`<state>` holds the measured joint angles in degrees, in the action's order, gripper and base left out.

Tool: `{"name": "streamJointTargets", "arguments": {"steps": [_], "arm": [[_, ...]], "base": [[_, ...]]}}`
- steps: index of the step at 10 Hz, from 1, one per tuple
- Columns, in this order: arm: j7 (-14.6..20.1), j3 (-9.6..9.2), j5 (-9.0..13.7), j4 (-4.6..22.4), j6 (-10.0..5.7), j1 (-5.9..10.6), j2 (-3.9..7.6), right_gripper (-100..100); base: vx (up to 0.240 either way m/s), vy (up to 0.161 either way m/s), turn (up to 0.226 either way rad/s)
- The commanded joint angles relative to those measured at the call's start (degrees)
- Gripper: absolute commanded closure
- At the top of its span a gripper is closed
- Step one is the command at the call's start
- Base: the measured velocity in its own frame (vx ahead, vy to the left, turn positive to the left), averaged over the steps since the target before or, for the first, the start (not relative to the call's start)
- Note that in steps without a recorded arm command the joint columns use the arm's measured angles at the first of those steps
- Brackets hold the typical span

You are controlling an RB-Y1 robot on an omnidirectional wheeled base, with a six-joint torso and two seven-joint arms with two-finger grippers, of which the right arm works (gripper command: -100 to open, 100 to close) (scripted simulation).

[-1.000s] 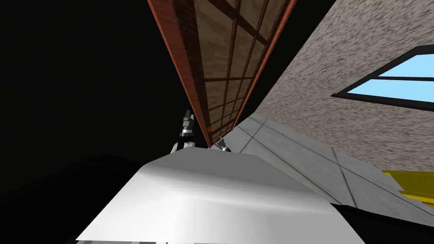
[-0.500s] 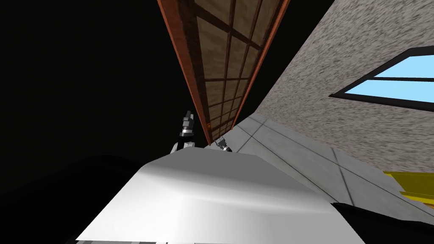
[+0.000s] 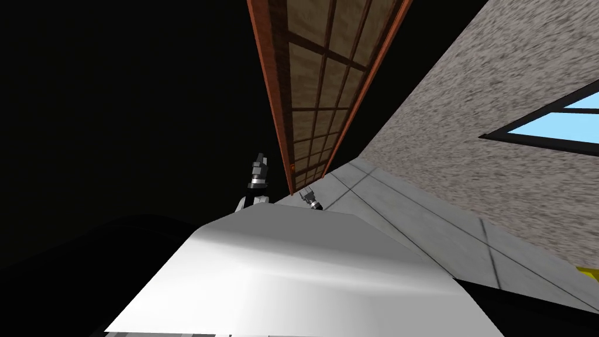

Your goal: Pull the door open

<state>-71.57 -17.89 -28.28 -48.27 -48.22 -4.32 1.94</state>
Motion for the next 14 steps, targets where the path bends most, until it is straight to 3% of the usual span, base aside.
{"name": "streamJointTargets", "arguments": {"steps": [1,7,10,14], "arm": [[-0.8,0.75,1.5,1.6,-0.01,1.46,0.31,-100],[-5.0,3.5,8.1,6.3,0.18,5.38,0.69,-100],[-7.3,4.98,11.7,8.7,0.19,7.49,0.44,-100],[-9.4,6.3,14.8,10.9,0.16,9.33,-0.19,-100]], "base": [[-0.147,-0.033,0.185],[-0.097,0.018,0.258],[0.007,0.036,0.277],[0.055,0.025,0.168]]}}
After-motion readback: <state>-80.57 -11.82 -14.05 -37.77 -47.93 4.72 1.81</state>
